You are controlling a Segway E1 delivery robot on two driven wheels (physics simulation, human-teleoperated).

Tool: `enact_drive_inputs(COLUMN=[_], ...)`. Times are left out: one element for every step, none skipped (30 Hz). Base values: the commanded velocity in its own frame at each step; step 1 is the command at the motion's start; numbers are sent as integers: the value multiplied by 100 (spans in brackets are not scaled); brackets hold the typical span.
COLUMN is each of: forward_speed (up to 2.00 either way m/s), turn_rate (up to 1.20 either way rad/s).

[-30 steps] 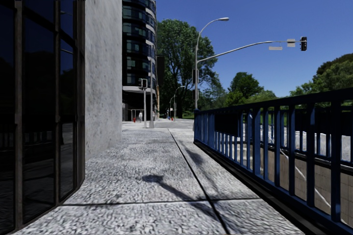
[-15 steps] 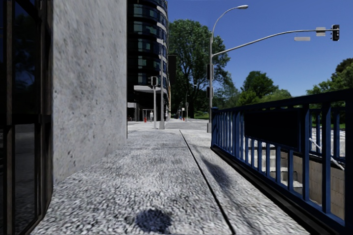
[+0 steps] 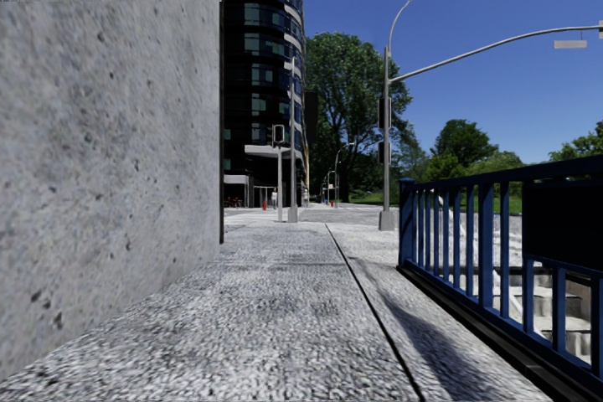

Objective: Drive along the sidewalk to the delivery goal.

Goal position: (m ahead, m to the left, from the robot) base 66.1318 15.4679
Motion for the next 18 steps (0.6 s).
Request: enact_drive_inputs(forward_speed=[200, 200, 200, 200, 200, 200, 200, 200, 200, 200, 200, 200, 200, 200, 200, 200, 200, 200], turn_rate=[0, 0, 0, 0, 0, 0, 0, 0, 0, 0, 0, 0, 0, 0, 0, 0, 0, 0])
